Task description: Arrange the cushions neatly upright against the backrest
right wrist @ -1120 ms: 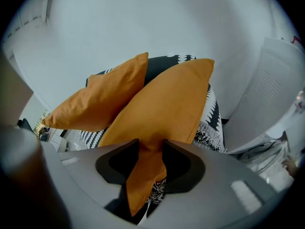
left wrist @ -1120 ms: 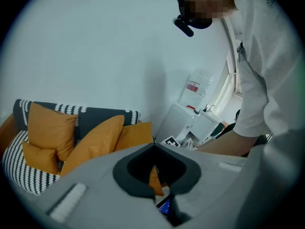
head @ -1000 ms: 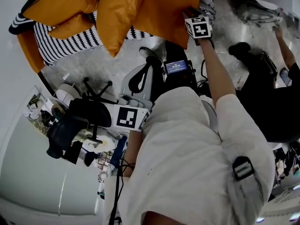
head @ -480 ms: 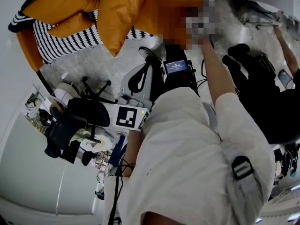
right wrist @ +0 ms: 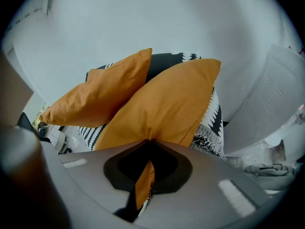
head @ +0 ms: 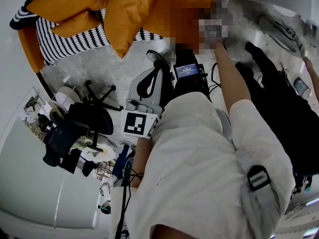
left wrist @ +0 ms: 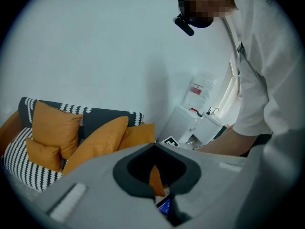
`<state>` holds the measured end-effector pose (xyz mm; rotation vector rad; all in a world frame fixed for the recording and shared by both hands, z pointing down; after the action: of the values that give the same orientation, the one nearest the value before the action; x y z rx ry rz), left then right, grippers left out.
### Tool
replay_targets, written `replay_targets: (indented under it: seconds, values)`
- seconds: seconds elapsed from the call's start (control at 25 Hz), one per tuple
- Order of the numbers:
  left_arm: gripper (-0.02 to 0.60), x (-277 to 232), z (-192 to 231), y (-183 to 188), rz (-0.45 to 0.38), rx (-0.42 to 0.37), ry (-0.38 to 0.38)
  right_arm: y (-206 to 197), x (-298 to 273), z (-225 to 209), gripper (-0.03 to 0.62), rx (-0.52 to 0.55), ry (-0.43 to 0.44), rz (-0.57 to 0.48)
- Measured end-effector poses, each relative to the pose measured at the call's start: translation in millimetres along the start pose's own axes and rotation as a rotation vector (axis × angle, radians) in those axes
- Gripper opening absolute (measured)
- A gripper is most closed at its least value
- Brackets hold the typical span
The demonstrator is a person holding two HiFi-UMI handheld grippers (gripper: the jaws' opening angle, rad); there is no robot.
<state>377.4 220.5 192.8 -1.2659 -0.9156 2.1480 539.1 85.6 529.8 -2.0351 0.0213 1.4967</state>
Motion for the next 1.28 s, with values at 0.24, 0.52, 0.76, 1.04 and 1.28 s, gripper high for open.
replay_targets:
  seconds: [0.24, 0.52, 0.76, 1.04, 1.28]
  values:
    - [0.0, 3.3, -2.4, 0.7, -0.023, 0.001, 0.002, 3.2, 10.5, 6.4, 0.029, 0.026, 0.004, -0.013]
    - [0.0, 11.1, -4.2, 1.9, -0.044, -0.006, 0.008, 16.4, 25.9, 24.0, 0.028, 0.047, 0.037, -0.056]
    - [0.0, 18.4, -7.5, 2.6, -0.067, -0.016, 0.011, 40.0, 39.6, 36.4, 0.028, 0.04, 0.048, -0.112]
    - [0.0, 28.9, -9.8, 4.9, -0.093, -0.031, 0.015, 60.6, 53.7, 46.0, 0.028, 0.022, 0.065, -0.161]
    - [0.0, 41.9, -9.2, 10.6, -0.124, -0.039, 0.02, 77.6, 70.8, 62.6, 0.028, 0.027, 0.083, -0.201]
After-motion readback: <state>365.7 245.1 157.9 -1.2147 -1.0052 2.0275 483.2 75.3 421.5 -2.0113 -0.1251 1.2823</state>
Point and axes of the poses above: the fingertips, and each gripper's own axes: x backward along the fingers, z to its left, y out of its top, the point moved 1 cm from there along x, backward along the fingers, and after that the axes turned 2 degrees about -z, right-handed, at the moved point
